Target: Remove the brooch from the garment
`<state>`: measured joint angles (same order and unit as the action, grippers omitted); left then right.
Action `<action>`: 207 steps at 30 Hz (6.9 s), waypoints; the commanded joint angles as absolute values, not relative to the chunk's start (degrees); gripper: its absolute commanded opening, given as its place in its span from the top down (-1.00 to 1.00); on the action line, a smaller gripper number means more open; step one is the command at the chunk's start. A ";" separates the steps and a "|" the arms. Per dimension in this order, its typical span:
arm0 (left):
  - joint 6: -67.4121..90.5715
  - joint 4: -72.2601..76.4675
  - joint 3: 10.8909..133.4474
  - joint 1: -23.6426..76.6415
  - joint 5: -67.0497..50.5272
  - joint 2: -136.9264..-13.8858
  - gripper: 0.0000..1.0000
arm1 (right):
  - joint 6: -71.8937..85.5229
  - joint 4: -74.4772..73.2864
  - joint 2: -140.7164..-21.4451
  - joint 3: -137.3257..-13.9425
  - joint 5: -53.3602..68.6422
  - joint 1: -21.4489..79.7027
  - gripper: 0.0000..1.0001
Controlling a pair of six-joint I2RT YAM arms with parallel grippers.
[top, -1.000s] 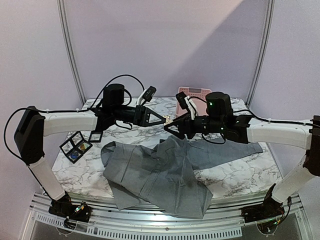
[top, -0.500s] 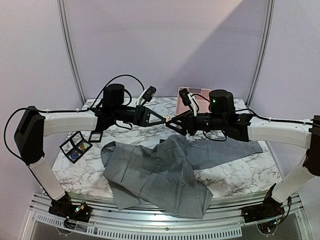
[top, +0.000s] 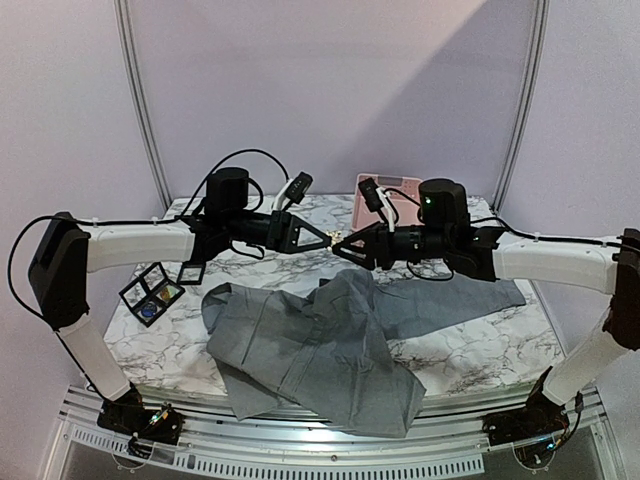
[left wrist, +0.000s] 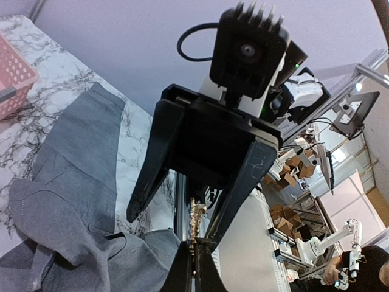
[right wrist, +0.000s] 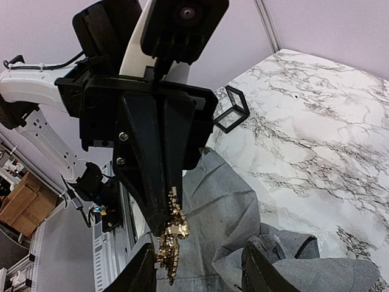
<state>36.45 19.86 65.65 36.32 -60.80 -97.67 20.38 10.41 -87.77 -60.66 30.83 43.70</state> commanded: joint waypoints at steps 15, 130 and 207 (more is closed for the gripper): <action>34.60 19.83 65.48 36.82 -61.76 -97.43 1.00 | 24.28 13.93 -90.49 -59.96 35.61 41.39 0.20; 16.23 10.42 58.66 37.56 -35.38 -77.94 1.00 | 9.88 38.49 -81.05 -45.38 12.91 45.83 -0.57; 25.55 19.40 58.10 38.94 -52.69 -84.83 1.00 | 7.14 31.46 -94.45 -60.51 36.11 46.51 0.23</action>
